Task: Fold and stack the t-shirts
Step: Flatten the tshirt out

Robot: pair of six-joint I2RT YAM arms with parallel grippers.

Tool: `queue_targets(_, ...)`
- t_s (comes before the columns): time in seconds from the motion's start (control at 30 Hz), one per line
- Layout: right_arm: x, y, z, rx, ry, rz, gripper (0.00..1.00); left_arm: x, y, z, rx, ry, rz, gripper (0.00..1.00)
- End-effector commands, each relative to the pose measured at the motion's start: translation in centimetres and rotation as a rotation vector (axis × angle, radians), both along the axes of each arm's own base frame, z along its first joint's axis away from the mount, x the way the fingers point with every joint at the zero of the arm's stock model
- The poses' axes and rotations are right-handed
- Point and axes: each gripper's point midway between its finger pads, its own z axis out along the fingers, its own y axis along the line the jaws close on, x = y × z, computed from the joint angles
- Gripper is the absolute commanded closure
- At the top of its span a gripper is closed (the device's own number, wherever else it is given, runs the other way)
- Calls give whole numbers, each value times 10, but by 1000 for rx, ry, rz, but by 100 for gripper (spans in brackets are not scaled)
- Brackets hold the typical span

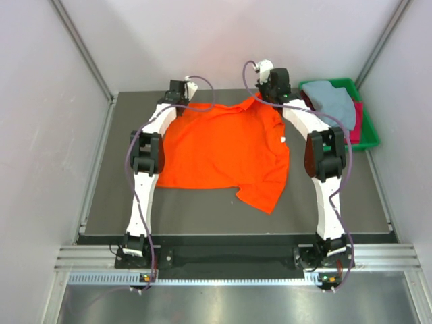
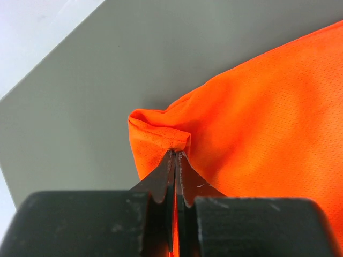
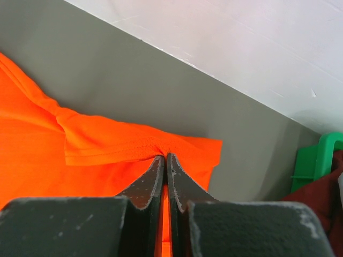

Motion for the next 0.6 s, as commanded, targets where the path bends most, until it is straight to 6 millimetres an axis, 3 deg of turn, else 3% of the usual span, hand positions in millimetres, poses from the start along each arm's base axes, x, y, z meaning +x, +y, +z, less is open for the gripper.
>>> queue_targets(0.0, 2, 9, 17, 7, -54, 9, 100, 15, 4, 26, -21, -89, 27, 100)
queue_targets(0.13, 1, 7, 21, -5, -62, 7, 100, 16, 11, 44, -37, -120, 52, 100)
queue_targets(0.37, 3, -12, 34, -16, -86, -39, 100, 17, 34, 106, -71, -215, 72, 100)
queue_targets(0.57, 7, -29, 41, -28, -102, -88, 100, 17, 56, 135, -73, -269, 85, 100)
